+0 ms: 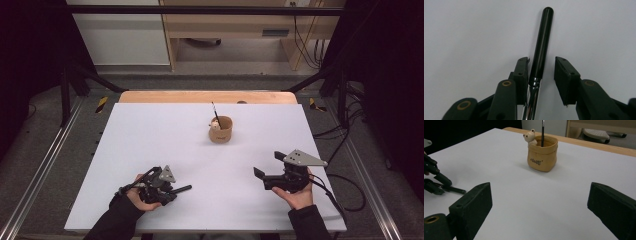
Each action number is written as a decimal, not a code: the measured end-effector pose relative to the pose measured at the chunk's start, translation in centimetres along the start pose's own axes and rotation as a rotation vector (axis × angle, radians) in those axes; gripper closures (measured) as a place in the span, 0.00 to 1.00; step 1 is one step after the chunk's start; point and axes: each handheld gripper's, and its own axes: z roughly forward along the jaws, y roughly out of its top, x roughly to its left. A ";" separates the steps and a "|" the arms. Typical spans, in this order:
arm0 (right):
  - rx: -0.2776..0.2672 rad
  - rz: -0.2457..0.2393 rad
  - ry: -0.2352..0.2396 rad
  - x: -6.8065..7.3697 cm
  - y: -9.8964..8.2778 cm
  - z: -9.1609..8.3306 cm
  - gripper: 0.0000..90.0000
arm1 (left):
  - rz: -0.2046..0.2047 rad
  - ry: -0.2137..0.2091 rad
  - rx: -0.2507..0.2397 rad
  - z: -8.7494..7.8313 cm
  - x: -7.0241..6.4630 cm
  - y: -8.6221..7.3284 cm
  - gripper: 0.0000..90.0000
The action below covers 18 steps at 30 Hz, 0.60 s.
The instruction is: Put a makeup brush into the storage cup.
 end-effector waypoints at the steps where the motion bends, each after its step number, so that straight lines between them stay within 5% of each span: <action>1: 0.001 0.000 0.000 0.0 0.0 0.0 0.07 | -0.005 -0.002 0.001 0.0 0.0 0.0 0.72; 18: 0.001 0.000 0.000 0.0 0.0 0.0 0.07 | -0.058 0.016 0.011 -0.1 0.2 0.1 0.86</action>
